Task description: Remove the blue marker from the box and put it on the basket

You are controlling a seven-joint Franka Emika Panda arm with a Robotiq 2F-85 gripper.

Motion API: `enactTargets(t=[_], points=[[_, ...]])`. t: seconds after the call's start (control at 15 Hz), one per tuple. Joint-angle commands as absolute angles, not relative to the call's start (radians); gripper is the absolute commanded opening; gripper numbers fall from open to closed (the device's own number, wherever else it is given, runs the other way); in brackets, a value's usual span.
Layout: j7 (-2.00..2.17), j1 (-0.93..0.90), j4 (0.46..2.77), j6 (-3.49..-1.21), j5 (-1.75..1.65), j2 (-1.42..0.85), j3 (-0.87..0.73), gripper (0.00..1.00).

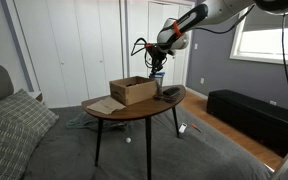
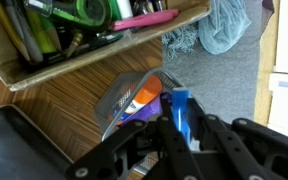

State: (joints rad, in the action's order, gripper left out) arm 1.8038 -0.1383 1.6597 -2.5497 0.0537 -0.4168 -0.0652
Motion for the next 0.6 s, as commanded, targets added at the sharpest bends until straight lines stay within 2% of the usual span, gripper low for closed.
enactTargets(t=[0.0, 0.27, 0.33, 0.53], points=[[1.814, -0.143, 1.643, -2.545, 0.050, -0.421, -0.066, 0.21], [1.807, -0.140, 1.652, -2.544, 0.064, -0.402, -0.058, 0.28], [1.802, -0.138, 1.659, -2.541, 0.070, -0.389, -0.054, 0.39], [1.794, -0.135, 1.679, -2.541, 0.085, -0.349, -0.040, 0.62]])
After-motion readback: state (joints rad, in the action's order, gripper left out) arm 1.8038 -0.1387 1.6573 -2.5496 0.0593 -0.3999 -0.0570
